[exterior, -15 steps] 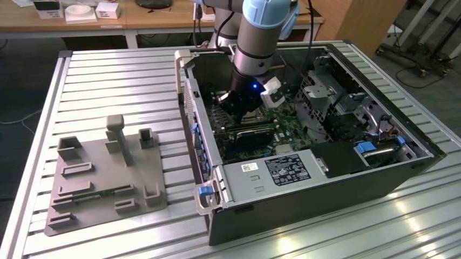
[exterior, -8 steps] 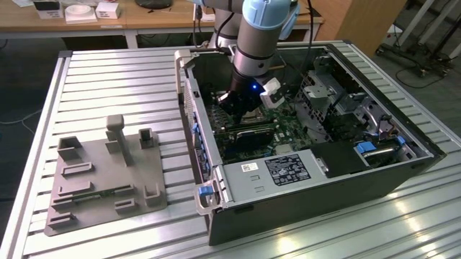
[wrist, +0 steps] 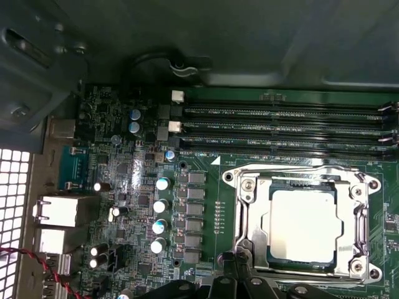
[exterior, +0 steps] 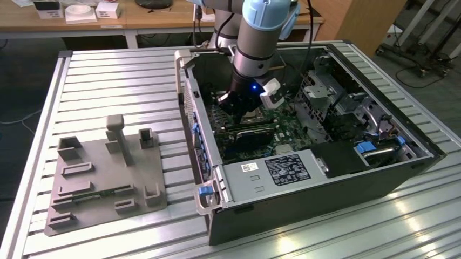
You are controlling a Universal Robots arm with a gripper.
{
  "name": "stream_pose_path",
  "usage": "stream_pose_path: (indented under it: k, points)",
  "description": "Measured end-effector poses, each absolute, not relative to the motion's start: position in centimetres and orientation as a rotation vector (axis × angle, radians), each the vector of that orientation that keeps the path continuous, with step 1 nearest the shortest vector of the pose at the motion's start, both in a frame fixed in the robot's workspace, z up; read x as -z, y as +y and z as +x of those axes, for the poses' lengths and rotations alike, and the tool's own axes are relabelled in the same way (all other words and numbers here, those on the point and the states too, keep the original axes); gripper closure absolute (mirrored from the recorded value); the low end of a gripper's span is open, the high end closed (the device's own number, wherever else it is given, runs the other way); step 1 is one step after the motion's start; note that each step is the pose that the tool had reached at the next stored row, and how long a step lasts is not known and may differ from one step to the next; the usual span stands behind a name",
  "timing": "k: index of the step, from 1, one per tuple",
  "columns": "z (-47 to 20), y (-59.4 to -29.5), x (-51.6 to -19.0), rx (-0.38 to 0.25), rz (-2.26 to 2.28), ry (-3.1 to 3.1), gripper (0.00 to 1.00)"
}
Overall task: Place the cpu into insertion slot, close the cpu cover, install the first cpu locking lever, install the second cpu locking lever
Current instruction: 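Install the second cpu locking lever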
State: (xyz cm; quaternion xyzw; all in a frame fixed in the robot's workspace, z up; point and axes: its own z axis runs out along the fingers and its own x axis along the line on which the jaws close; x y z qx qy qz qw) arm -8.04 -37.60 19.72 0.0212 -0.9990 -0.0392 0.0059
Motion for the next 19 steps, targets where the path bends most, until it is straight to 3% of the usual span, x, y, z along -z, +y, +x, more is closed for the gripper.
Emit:
stream_pose_path:
  k: [19]
  points:
    - [-8.56,-37.60,-19.93,0.052,0.067,-3.127,0.90]
